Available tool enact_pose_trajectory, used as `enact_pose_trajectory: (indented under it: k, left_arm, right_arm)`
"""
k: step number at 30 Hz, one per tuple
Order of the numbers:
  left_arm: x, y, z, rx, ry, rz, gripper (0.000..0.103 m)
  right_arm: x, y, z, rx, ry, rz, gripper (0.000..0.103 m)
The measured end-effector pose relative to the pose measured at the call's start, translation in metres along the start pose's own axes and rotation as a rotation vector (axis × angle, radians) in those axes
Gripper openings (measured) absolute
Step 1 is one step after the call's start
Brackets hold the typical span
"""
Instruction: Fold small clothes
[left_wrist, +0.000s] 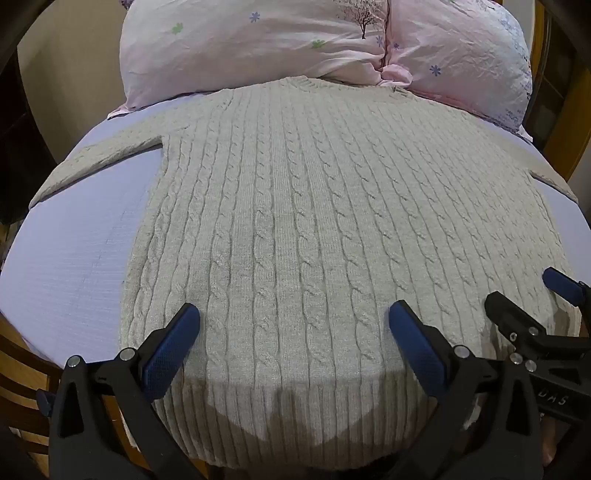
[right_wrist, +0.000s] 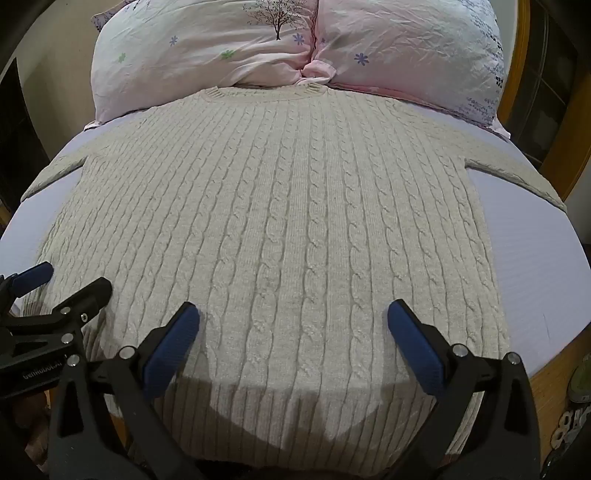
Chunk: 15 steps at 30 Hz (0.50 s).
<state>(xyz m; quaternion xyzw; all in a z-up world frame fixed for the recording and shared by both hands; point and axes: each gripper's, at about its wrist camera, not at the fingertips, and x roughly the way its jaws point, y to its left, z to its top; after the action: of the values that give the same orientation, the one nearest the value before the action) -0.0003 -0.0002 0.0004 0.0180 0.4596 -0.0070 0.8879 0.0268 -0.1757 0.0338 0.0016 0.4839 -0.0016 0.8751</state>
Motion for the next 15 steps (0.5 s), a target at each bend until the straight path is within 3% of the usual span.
enact_pose_trajectory:
  k: [15]
  left_arm:
    - [-0.003,0.001,0.002,-0.002,-0.004,-0.002,0.102]
  right_arm:
    - [0.000,-0.001,0.000,-0.001,-0.004,0.002,0.101]
